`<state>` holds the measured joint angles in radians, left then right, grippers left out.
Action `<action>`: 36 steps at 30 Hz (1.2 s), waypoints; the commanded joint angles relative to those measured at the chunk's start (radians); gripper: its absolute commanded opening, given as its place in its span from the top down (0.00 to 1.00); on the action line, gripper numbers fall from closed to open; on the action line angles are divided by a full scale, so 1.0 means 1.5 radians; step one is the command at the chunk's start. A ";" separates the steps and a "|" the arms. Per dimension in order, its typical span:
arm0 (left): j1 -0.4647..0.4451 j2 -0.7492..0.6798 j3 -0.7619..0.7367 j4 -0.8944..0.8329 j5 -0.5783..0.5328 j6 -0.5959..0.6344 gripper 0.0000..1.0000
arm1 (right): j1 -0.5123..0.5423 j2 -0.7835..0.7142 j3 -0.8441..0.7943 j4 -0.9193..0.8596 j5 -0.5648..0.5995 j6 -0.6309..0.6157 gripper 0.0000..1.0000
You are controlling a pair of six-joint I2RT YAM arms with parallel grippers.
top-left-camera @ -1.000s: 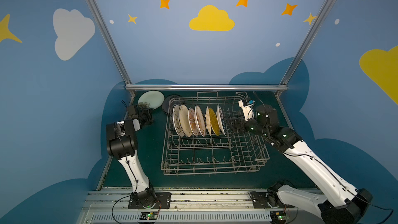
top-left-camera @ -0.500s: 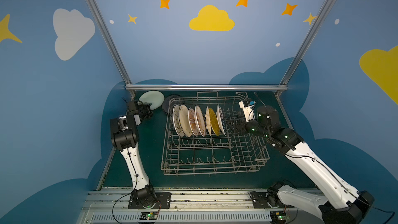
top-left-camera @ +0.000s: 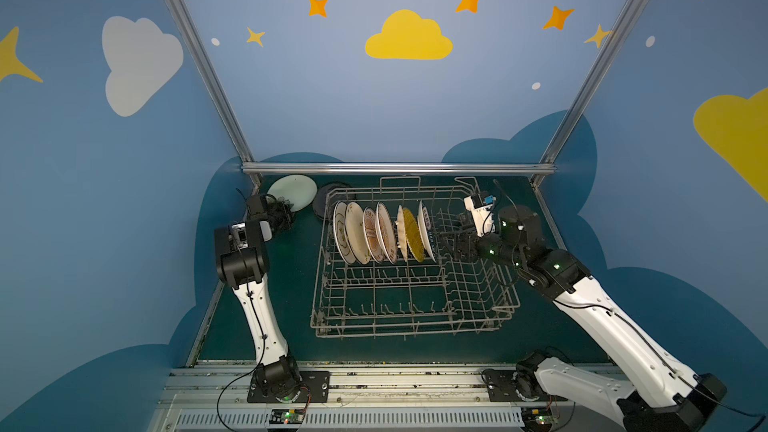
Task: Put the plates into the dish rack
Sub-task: 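Grasp the rim of the pale green flower plate with the left gripper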
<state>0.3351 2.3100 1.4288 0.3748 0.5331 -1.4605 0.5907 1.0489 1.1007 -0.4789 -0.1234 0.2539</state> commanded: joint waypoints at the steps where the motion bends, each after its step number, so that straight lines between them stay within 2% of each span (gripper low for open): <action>1: 0.003 0.028 -0.001 -0.014 -0.019 -0.008 0.75 | -0.001 -0.016 0.003 -0.011 0.009 0.002 0.14; 11: 0.014 0.000 -0.036 0.024 -0.008 -0.018 0.96 | -0.001 -0.021 0.001 -0.014 0.016 0.000 0.14; 19: 0.040 -0.076 -0.136 0.084 0.020 -0.022 0.96 | 0.000 -0.016 -0.001 -0.006 0.012 0.002 0.14; 29: 0.066 -0.240 -0.273 0.137 0.038 -0.039 0.96 | -0.003 0.010 0.000 0.027 0.012 0.013 0.14; 36: 0.074 -0.378 -0.288 0.078 0.075 -0.007 0.96 | -0.010 0.036 0.030 0.036 -0.001 0.030 0.14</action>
<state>0.4435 1.8694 0.9646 0.4057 0.5842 -1.5146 0.5831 1.0958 1.1061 -0.4541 -0.1154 0.2813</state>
